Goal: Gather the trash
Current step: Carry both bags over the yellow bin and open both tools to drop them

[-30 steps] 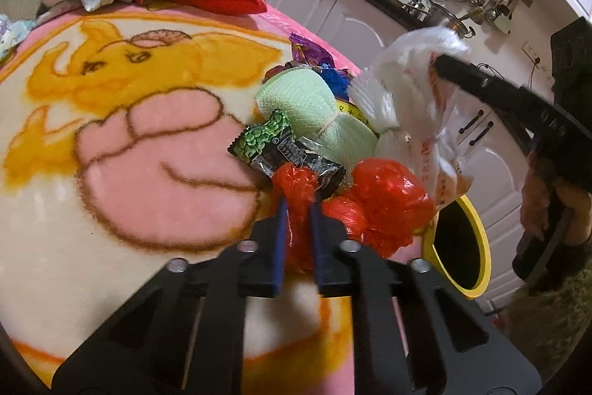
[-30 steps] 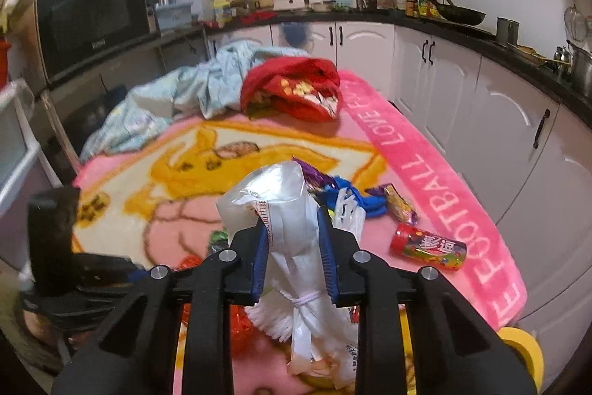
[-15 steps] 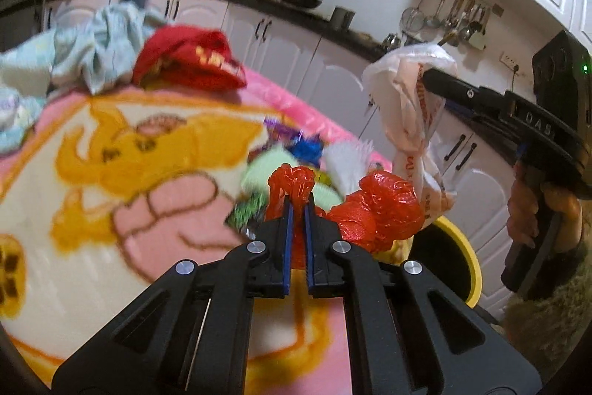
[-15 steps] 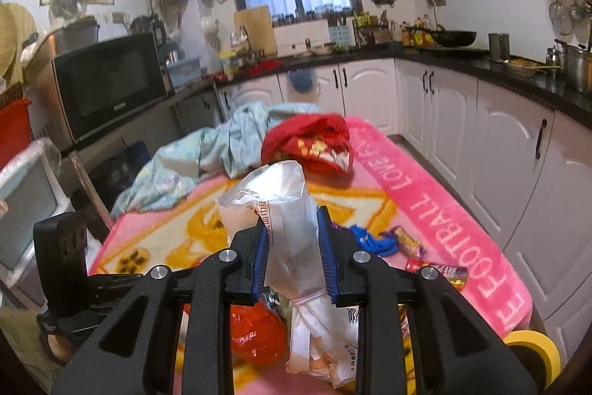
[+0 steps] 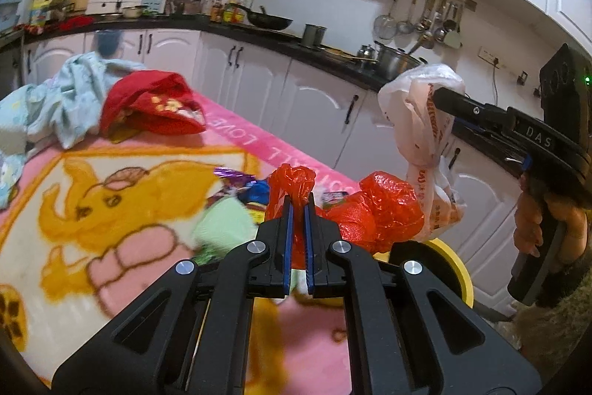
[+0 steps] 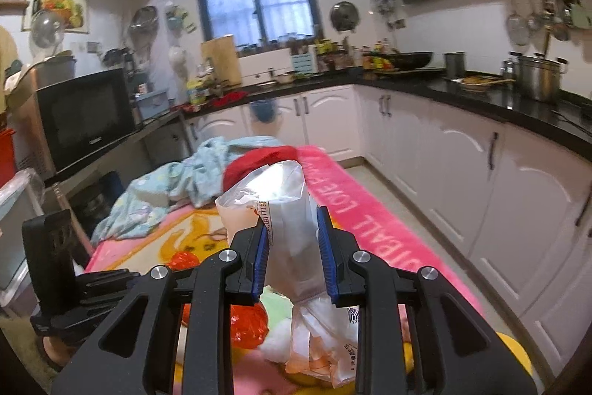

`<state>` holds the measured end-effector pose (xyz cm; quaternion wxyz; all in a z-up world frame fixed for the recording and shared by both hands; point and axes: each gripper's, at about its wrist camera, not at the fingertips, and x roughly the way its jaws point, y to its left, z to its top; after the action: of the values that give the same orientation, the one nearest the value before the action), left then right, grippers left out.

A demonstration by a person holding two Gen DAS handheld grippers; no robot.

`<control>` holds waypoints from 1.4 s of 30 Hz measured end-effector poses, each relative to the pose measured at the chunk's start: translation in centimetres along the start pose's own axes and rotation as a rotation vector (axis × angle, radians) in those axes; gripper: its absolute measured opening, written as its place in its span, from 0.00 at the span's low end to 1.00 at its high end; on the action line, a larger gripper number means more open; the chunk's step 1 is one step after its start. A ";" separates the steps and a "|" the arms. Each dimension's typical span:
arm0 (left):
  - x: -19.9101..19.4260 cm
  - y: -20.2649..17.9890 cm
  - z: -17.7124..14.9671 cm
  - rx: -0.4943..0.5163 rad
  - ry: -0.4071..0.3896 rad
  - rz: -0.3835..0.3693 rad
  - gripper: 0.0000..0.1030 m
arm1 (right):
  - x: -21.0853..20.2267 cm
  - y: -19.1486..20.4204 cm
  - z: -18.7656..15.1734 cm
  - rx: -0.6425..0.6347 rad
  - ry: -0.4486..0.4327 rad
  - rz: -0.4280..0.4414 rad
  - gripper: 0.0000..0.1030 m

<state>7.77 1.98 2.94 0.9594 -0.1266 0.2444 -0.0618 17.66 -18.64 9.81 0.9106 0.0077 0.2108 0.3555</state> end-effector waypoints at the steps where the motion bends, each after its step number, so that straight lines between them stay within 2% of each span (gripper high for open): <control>1: 0.3 -0.5 0.0 0.010 0.001 -0.004 0.02 | -0.4 -0.7 -0.2 0.002 0.000 -0.019 0.23; 12: 4.4 -7.0 -0.2 0.100 0.042 -0.085 0.02 | -5.4 -7.3 -3.4 0.095 -0.005 -0.150 0.23; 22: 8.6 -12.3 -2.1 0.181 0.111 -0.140 0.02 | -8.6 -12.7 -6.9 0.206 -0.011 -0.222 0.23; 29: 11.1 -15.1 -4.0 0.225 0.171 -0.157 0.02 | -9.1 -15.1 -8.9 0.236 -0.010 -0.263 0.23; 42: 15.5 -18.4 -7.6 0.276 0.272 -0.169 0.02 | -8.6 -19.1 -13.1 0.342 0.035 -0.276 0.25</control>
<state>16.60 -20.07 -5.48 0.9171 -0.0044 0.3496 -0.1913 19.21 -40.33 -2.03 0.9322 0.1272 0.2828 0.1866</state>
